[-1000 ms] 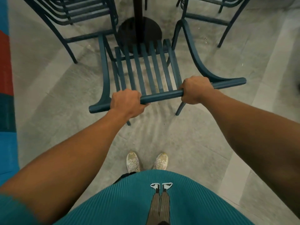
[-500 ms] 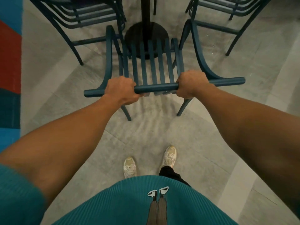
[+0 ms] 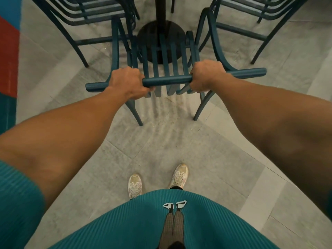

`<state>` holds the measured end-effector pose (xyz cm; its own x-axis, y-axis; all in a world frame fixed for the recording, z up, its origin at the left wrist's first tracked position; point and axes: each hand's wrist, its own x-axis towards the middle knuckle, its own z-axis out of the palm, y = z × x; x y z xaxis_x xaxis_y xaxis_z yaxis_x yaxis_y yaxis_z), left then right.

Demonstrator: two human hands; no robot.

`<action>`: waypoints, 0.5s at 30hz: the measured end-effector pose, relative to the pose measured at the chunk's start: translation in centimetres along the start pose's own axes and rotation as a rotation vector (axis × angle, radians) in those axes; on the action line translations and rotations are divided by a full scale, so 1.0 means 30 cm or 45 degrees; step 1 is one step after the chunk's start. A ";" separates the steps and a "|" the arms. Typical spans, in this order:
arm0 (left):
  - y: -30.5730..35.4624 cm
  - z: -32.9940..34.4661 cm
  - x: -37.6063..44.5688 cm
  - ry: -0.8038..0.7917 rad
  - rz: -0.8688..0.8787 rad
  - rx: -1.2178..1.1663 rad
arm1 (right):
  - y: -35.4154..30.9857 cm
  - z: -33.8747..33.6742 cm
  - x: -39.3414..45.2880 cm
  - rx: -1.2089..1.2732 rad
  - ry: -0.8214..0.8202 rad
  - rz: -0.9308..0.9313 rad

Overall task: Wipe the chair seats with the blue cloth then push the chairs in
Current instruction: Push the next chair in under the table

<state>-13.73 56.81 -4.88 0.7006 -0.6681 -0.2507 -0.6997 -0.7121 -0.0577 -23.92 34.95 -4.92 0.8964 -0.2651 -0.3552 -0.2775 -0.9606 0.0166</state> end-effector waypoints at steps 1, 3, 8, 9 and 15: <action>-0.002 -0.001 0.008 0.003 -0.003 0.003 | 0.004 -0.003 0.008 -0.001 0.007 -0.004; -0.007 -0.002 0.025 0.007 -0.007 0.002 | 0.012 -0.008 0.026 -0.010 0.022 -0.005; -0.017 -0.006 0.055 0.013 0.007 -0.013 | 0.024 -0.012 0.057 -0.027 0.026 -0.020; -0.019 -0.008 0.060 0.015 0.008 -0.013 | 0.024 -0.014 0.063 -0.033 0.027 -0.020; -0.026 -0.035 0.093 0.012 -0.015 -0.005 | 0.029 -0.039 0.114 -0.019 0.041 -0.039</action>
<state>-11.09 55.29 -4.50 0.7100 -0.6616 -0.2411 -0.6909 -0.7207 -0.0571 -20.71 33.10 -5.03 0.9149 -0.2382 -0.3258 -0.2450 -0.9693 0.0207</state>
